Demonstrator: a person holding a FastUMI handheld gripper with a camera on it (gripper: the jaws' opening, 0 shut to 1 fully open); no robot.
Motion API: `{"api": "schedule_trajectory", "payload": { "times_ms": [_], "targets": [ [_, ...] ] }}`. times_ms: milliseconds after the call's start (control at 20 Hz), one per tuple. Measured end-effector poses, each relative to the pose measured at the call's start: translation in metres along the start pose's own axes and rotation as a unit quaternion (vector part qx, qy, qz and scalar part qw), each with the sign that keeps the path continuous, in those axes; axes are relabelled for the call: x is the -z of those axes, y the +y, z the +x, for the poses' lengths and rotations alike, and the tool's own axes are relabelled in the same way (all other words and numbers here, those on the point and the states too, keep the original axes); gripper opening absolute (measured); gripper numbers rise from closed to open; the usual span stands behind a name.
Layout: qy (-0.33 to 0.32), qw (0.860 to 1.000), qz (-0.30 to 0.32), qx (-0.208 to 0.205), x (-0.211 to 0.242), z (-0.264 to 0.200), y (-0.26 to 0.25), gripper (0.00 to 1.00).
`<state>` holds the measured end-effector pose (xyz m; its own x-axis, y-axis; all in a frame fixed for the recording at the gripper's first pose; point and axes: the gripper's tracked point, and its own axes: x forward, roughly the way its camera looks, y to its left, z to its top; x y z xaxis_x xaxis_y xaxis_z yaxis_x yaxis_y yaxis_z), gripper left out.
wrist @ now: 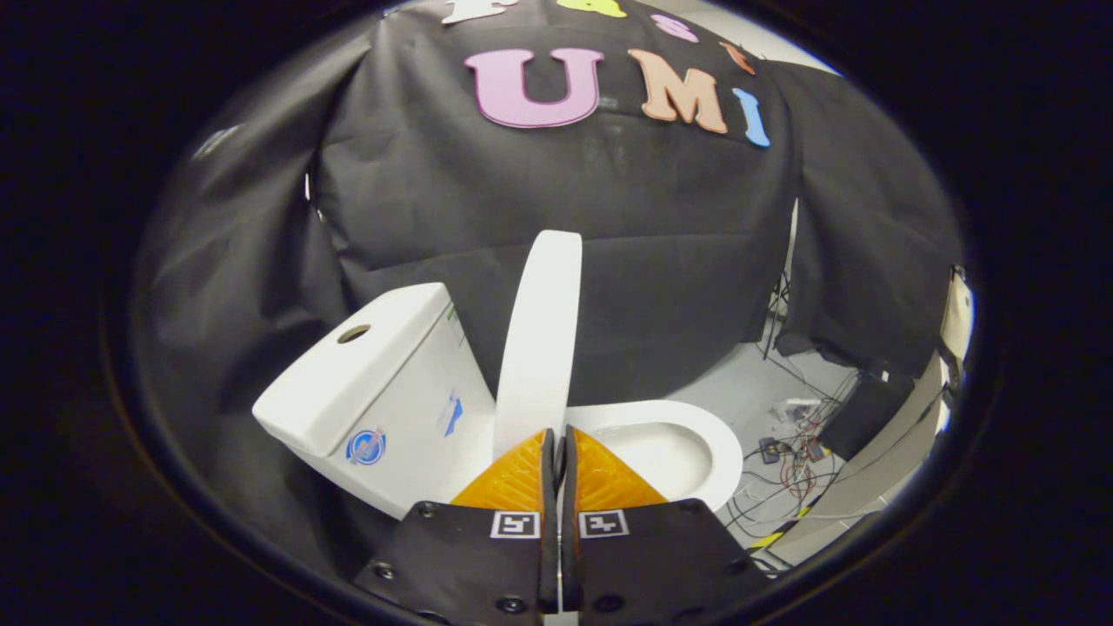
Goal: Open the toilet lid.
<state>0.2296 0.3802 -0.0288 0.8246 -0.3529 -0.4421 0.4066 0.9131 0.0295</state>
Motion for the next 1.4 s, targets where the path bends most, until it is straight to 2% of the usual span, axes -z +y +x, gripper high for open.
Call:
{"api": "schedule_trajectory", "payload": {
  "times_ms": [150, 400, 650, 800, 850, 1100, 1150, 1200, 1250, 1400],
  "targets": [
    [-0.006, 1.0, 0.001, 0.007, -0.004, -0.002, 0.018, 0.02],
    [-0.021, 0.999, -0.001, -0.033, -0.009, 0.001, 0.069, 0.02],
    [-0.038, 0.998, -0.026, -0.054, -0.01, 0.004, 0.113, 0.02],
    [-0.047, 0.996, -0.062, -0.04, -0.005, 0.006, 0.128, 0.02],
    [-0.061, 0.995, -0.067, -0.029, -0.009, 0.005, 0.129, 0.11],
    [-0.061, 0.995, -0.078, -0.025, -0.002, 0.005, 0.138, 0.11],
    [-0.06, 0.995, -0.075, -0.023, -0.002, 0.003, 0.136, 0.2],
    [-0.058, 0.995, -0.071, -0.026, -0.002, 0.004, 0.136, 0.21],
    [-0.056, 0.995, -0.066, -0.047, -0.001, 0.004, 0.144, 0.22],
    [-0.059, 0.993, -0.078, -0.073, 0.001, -0.004, 0.151, 0.55]
  ]
}}
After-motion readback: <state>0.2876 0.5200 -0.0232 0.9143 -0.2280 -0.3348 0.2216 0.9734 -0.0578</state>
